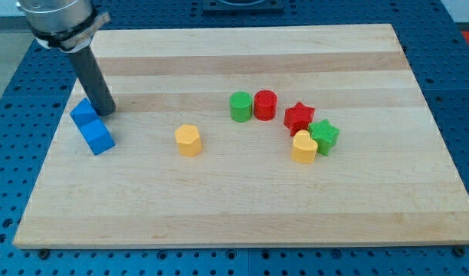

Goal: Place the blue cube below the blue triangle

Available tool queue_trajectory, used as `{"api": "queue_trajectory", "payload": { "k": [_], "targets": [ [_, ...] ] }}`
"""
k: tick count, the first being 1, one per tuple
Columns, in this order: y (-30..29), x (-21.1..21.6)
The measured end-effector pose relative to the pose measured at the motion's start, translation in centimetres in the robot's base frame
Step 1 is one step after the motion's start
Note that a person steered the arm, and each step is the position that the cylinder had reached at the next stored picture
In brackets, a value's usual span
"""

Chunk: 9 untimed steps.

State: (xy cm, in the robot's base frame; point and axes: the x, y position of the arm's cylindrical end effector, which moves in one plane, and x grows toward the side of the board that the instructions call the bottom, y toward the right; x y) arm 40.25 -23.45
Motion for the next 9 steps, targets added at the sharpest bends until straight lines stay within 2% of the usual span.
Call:
{"api": "queue_trajectory", "payload": {
  "k": [1, 2, 3, 5, 7, 8, 9],
  "targets": [
    [0.2, 0.0],
    [5.5, 0.3],
    [8.0, 2.4],
    [5.8, 5.4],
    [0.1, 7.1],
    [-0.1, 7.8],
    [2.2, 10.9]
  ]
}}
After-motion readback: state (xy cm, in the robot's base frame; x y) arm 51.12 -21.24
